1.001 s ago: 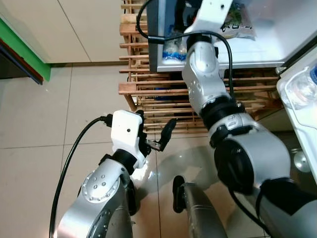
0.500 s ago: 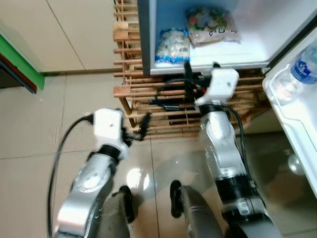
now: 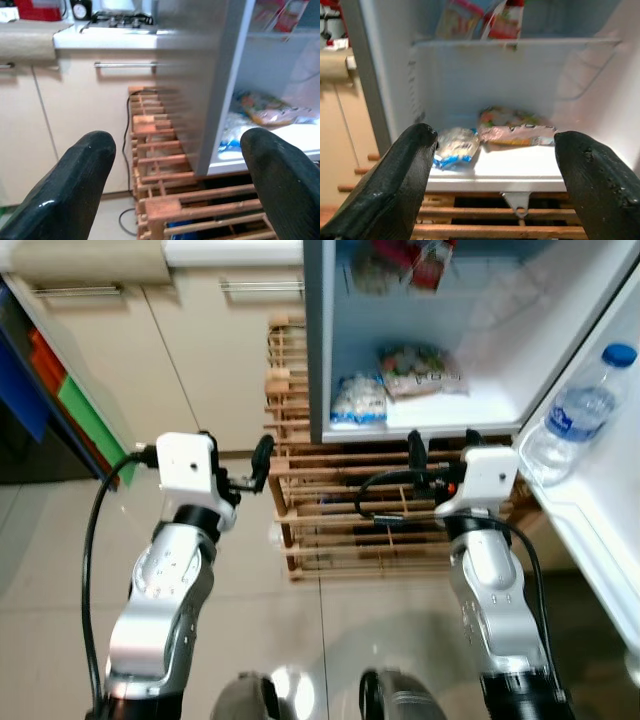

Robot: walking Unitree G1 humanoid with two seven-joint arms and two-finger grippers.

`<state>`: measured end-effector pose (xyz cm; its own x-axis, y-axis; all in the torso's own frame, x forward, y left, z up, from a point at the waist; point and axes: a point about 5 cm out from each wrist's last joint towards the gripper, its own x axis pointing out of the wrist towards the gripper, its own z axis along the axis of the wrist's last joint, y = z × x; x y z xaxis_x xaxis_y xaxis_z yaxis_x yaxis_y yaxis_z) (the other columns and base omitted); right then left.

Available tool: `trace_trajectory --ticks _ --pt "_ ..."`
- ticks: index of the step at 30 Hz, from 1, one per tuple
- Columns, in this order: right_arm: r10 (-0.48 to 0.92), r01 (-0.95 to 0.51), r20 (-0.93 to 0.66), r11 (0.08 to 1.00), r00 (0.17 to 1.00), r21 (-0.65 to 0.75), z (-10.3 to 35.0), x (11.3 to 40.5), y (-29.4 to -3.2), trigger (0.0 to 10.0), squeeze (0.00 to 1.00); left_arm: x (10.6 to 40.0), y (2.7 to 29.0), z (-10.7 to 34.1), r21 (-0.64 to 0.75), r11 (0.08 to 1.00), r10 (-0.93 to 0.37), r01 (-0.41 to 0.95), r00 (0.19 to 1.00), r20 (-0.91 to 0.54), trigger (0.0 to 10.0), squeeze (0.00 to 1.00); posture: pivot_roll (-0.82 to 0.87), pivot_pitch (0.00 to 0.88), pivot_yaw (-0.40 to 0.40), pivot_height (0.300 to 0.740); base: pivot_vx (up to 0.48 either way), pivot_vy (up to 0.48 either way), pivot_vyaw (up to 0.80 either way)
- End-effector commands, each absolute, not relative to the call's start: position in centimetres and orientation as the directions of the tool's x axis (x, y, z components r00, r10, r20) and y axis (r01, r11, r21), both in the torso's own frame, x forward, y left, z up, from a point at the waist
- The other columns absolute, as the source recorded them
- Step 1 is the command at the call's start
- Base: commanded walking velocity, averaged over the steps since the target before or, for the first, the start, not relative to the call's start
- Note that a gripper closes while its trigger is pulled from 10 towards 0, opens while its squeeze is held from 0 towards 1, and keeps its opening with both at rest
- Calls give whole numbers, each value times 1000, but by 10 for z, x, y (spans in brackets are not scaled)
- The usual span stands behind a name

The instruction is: Restocking fridge

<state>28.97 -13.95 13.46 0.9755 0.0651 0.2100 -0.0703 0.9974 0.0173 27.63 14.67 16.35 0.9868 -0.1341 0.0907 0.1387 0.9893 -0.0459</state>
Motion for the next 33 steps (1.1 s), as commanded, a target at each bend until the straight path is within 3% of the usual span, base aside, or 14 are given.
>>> trace_trajectory --ticks 1,21,33 --pt "50 -58 190 998 980 38 133 292 -143 10000 0 282 144 166 -43 989 -136 141 985 103 10000 0 -40 24 36 740 465 0 0" --pt "73 -78 101 996 992 53 128 310 -130 10000 0 298 134 170 -32 984 -171 178 974 146 10000 0 -39 47 33 740 455 0 0" --pt "91 -76 -196 994 976 80 79 302 -129 10000 0 297 137 175 -24 976 -213 219 965 152 10000 0 -32 105 24 740 0 0 0"
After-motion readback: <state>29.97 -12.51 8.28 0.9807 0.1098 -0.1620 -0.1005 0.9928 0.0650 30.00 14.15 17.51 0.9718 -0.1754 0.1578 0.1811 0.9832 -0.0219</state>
